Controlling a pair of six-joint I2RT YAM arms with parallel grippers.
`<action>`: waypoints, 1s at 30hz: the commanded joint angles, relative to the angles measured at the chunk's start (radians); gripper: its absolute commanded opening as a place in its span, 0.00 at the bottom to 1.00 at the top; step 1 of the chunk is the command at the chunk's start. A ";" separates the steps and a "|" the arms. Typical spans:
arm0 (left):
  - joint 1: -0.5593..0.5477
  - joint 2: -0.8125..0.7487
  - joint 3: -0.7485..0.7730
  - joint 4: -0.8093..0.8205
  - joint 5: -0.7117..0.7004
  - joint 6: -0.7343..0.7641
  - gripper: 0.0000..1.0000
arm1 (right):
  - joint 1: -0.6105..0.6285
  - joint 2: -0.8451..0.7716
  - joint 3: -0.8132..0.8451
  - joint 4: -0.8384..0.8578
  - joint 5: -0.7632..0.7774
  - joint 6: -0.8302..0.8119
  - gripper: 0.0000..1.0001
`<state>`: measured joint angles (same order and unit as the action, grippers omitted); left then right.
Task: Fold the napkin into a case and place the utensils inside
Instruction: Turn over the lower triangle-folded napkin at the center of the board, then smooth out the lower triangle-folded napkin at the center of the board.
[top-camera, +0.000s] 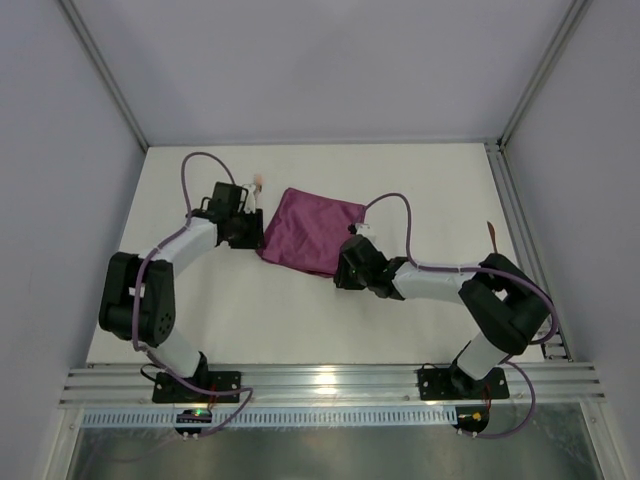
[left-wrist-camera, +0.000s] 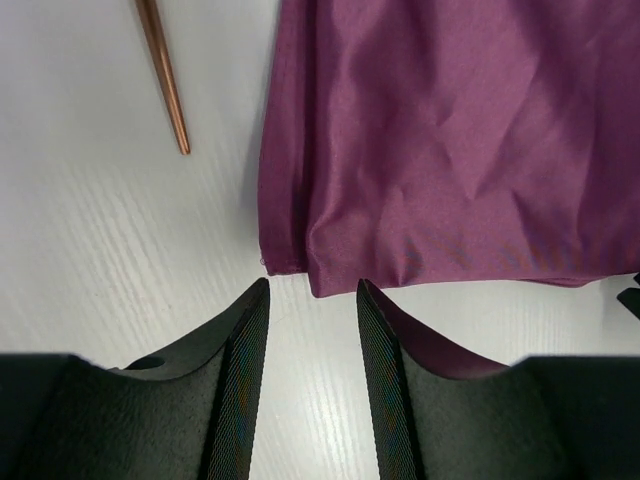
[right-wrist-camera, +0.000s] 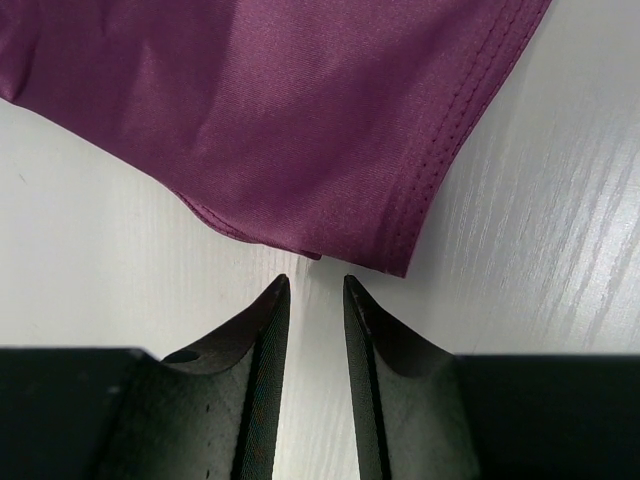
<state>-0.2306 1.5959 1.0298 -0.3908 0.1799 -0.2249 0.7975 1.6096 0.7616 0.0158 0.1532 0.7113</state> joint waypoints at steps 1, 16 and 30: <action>-0.003 0.071 0.001 -0.037 0.007 0.019 0.42 | 0.008 0.009 0.016 0.056 0.013 0.019 0.32; -0.009 0.151 0.027 -0.019 0.056 -0.016 0.34 | 0.016 0.044 0.041 0.078 0.052 0.019 0.31; -0.009 0.144 0.041 -0.031 0.072 -0.022 0.00 | 0.016 0.058 0.042 0.101 0.088 0.030 0.23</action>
<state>-0.2363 1.7424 1.0325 -0.4240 0.2390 -0.2470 0.8062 1.6615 0.7761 0.0765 0.1879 0.7193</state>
